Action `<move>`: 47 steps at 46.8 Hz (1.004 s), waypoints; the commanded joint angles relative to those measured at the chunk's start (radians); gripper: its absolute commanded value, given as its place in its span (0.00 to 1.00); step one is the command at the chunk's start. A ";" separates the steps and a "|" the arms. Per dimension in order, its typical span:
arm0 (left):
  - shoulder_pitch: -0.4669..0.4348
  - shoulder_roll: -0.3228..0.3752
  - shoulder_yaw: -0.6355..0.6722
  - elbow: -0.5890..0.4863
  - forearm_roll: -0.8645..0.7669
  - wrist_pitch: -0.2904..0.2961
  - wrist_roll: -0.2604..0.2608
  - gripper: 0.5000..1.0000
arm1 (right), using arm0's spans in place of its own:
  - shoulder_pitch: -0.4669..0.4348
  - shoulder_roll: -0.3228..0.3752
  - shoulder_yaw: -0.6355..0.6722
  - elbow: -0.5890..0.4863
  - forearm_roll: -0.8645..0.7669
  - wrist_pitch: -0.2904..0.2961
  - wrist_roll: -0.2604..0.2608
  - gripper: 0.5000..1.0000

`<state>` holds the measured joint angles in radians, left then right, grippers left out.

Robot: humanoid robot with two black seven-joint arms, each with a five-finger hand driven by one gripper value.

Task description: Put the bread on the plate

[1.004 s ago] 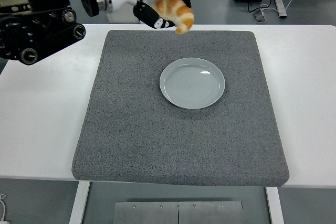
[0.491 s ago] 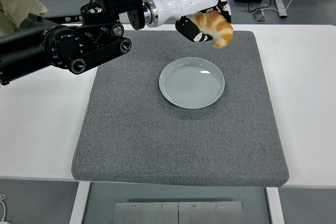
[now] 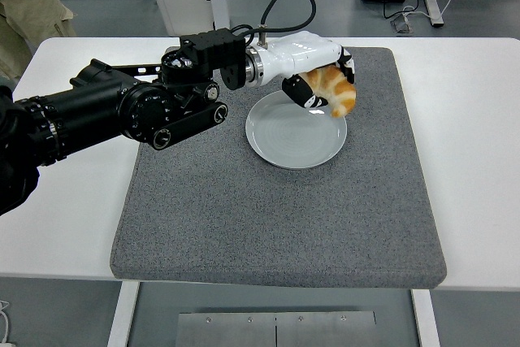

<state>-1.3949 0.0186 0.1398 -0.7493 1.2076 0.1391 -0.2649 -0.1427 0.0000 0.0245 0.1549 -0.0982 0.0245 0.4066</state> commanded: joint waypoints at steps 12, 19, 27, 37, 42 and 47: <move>0.085 -0.019 0.066 0.068 0.006 0.039 -0.007 0.00 | 0.000 0.000 0.000 0.000 0.000 0.000 0.000 1.00; 0.112 -0.019 0.087 0.074 0.000 0.050 -0.007 0.00 | 0.000 0.000 0.000 0.000 0.000 0.000 0.000 1.00; 0.142 -0.019 0.089 0.090 0.000 0.063 -0.008 0.00 | 0.000 0.000 0.000 0.000 0.000 0.000 0.000 1.00; 0.146 -0.019 0.087 0.090 0.000 0.063 -0.008 0.00 | 0.000 0.000 0.000 0.000 0.000 0.000 0.000 1.00; 0.148 -0.019 0.087 0.090 0.000 0.063 -0.008 0.00 | 0.000 0.000 0.000 0.000 0.000 0.000 0.000 1.00; 0.149 -0.019 0.084 0.090 -0.006 0.065 -0.008 0.00 | 0.000 0.000 0.000 0.000 0.000 0.000 0.000 1.00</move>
<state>-1.2463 -0.0001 0.2268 -0.6595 1.2057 0.2028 -0.2733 -0.1427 0.0000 0.0245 0.1549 -0.0982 0.0246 0.4066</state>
